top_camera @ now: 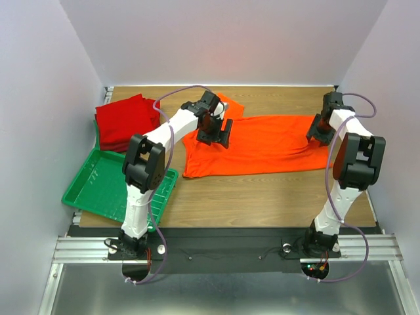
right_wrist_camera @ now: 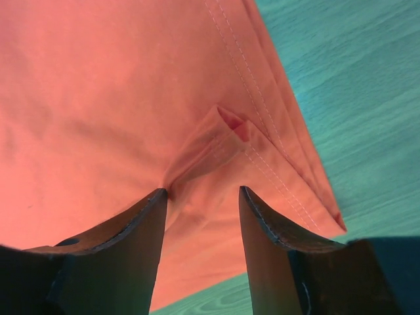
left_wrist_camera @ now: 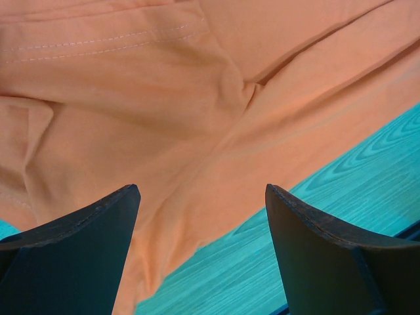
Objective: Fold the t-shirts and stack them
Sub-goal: Fold the tshirt
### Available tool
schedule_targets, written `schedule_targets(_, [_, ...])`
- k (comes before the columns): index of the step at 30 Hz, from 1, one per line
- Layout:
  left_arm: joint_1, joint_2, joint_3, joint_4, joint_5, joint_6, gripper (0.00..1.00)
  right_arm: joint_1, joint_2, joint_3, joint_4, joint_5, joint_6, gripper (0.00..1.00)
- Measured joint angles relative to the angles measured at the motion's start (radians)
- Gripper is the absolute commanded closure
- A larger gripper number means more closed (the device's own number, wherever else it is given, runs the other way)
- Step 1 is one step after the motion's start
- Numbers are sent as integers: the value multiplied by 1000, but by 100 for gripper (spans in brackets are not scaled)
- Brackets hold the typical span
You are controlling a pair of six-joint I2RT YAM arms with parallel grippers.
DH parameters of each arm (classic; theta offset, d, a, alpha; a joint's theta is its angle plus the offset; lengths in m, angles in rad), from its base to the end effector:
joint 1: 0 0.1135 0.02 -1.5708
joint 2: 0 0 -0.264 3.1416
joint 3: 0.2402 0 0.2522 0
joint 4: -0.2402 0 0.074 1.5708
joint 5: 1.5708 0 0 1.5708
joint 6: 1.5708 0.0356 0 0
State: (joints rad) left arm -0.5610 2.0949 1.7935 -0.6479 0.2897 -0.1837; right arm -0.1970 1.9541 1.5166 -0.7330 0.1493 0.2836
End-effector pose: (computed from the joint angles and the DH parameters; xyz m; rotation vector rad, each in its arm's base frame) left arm 0.3898 -0.2570 0.2387 0.6048 2.5208 -0.6544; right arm 0.3997 -0.0852 0.2083 0.6900 2.6418 -0.1800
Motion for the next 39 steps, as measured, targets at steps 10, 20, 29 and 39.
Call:
schedule_targets(10, [0,0,-78,79,-37,-16,11,0,74,6,7,10,1,64])
schedule_targets(20, [0,21,-130,154,-93,-23,11,0,74,46,8,89,0,88])
schedule_targets(29, [0,24,-166,161,-151,-20,10,0,83,98,8,108,6,93])
schedule_targets(39, [2,22,-182,190,-216,-62,9,-2,120,170,9,117,11,93])
